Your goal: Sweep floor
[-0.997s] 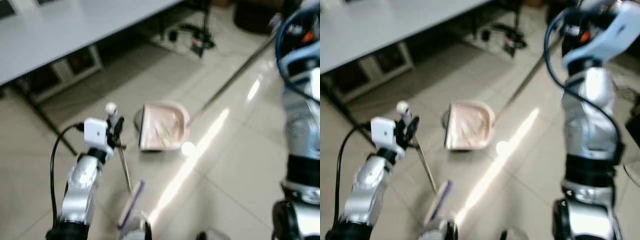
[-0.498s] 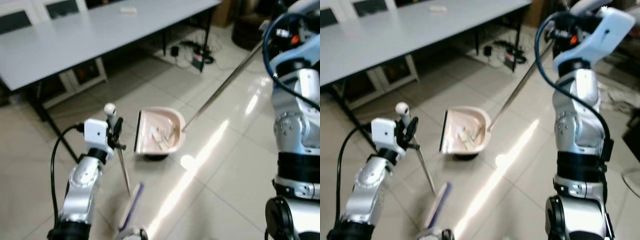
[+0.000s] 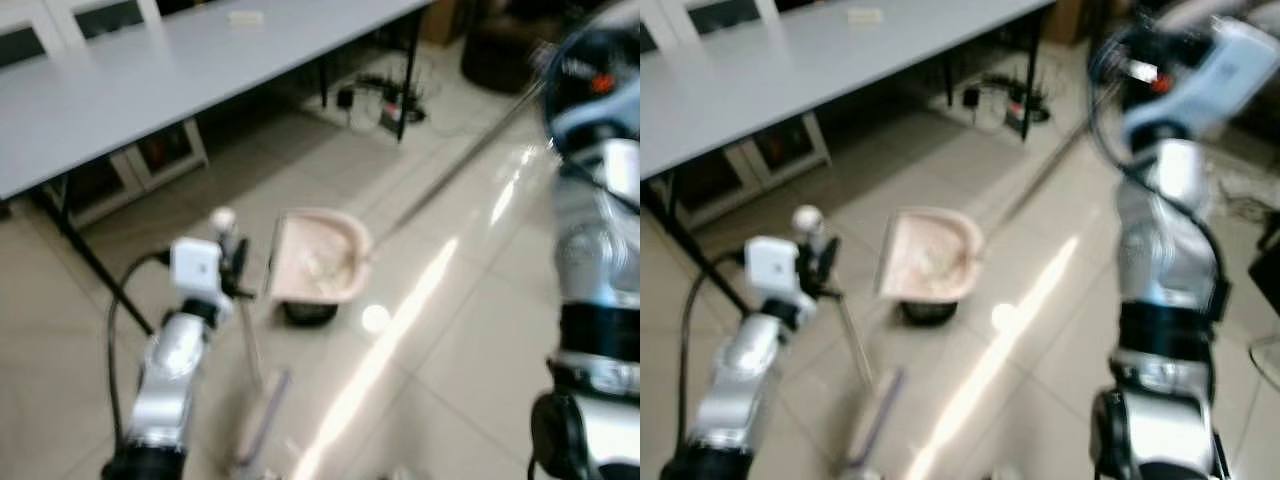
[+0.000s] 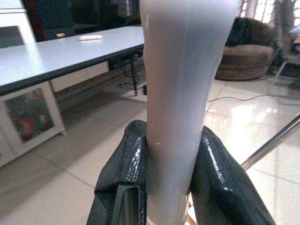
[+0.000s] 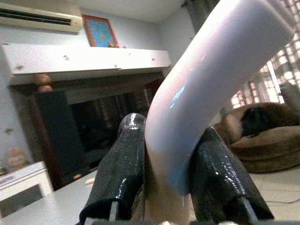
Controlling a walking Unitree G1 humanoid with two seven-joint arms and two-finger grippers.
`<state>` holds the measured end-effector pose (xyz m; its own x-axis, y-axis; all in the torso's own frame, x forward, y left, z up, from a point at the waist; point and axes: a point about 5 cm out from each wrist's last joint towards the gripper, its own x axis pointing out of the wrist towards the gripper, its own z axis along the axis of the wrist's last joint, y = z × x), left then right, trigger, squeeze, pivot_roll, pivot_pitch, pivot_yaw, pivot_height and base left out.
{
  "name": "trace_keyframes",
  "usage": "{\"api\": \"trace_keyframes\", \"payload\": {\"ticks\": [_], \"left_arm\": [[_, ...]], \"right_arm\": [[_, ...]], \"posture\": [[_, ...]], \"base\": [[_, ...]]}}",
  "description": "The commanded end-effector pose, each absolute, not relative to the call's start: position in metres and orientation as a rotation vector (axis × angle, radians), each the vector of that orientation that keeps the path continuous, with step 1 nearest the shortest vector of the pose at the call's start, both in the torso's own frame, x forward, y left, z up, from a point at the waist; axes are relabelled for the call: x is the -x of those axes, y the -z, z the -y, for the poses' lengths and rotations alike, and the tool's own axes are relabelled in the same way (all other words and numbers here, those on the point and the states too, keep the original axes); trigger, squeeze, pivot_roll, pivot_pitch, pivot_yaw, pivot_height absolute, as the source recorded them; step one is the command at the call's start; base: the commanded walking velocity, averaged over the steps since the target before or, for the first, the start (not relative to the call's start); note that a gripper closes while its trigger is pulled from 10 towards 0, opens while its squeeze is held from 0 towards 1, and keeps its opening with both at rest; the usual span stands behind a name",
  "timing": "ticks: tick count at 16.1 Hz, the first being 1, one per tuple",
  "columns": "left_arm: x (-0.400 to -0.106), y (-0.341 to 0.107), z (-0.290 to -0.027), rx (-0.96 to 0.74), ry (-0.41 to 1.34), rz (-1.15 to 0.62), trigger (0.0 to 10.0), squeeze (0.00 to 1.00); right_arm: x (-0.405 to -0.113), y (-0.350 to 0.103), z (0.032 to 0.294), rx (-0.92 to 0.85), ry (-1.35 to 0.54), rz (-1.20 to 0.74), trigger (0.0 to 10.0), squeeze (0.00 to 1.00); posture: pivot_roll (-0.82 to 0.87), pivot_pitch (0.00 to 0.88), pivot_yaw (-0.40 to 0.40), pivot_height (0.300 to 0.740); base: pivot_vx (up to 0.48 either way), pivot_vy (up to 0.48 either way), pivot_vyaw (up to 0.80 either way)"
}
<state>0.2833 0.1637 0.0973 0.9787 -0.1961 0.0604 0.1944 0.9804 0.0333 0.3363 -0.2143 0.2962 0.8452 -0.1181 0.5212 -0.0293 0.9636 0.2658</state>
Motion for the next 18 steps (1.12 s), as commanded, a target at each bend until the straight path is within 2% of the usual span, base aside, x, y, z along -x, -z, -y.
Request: {"api": "trace_keyframes", "payload": {"ticks": [1,18], "left_arm": [[-0.2844,-0.1062,-0.1721,-0.055,0.178,0.096,10.0,0.00],[-0.2863,-0.1060,-0.1686,-0.056,0.198,0.088,10.0,0.00]], "right_arm": [[-0.3331,-0.3122,0.2042,-0.291,0.001,0.644,10.0,0.00],[-0.3359,-0.3055,0.2079,-0.288,0.018,0.625,10.0,0.00]], "posture": [[-0.03,0.040,0.041,0.740],[-0.03,0.052,0.048,0.740]], "base": [[0.356,0.000,0.00],[0.380,0.000,0.00]]}}
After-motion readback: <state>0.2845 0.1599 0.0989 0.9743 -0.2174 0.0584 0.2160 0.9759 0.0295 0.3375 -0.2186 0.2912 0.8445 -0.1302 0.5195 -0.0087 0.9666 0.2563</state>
